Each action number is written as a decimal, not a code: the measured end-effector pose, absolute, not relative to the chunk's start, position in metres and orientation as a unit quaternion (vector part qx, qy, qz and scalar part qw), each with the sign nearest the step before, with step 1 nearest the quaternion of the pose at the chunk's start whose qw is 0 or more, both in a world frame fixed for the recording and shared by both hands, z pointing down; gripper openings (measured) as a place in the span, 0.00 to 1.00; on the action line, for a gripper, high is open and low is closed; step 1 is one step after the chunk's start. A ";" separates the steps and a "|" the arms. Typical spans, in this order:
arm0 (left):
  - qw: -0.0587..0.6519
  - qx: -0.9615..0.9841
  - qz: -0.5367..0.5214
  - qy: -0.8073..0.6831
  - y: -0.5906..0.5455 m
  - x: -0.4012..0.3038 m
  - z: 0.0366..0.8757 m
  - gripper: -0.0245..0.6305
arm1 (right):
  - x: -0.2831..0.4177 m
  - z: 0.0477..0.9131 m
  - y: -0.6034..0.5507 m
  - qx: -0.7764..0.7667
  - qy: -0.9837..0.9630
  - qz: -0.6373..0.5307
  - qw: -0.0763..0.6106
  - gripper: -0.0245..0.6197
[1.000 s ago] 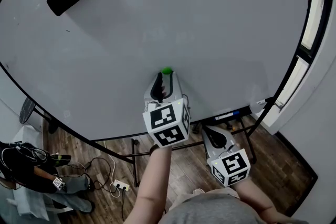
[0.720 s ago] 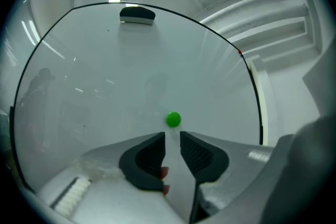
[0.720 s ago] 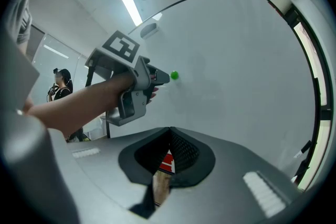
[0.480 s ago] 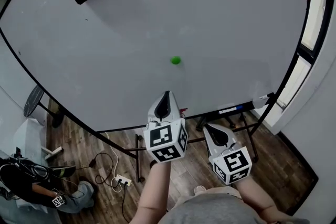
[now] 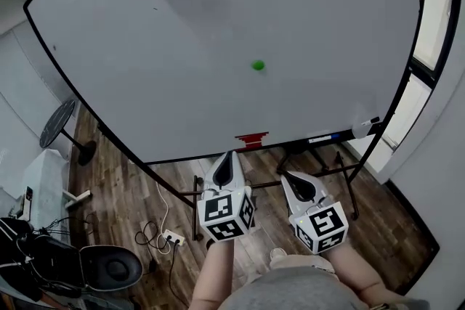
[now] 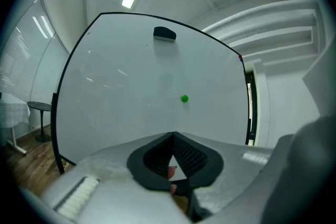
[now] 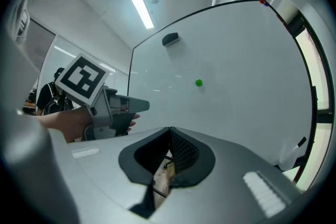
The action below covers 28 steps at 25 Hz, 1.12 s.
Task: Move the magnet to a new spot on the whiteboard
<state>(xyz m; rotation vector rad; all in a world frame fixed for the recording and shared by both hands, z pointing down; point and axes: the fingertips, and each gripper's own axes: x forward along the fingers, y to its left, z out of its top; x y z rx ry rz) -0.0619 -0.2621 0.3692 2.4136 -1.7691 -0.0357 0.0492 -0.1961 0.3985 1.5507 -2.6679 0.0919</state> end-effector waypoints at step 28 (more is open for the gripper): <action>0.116 0.789 0.004 -0.603 -0.017 -0.141 0.441 0.04 | 0.013 0.423 -0.008 0.491 -0.869 0.039 0.045 0.02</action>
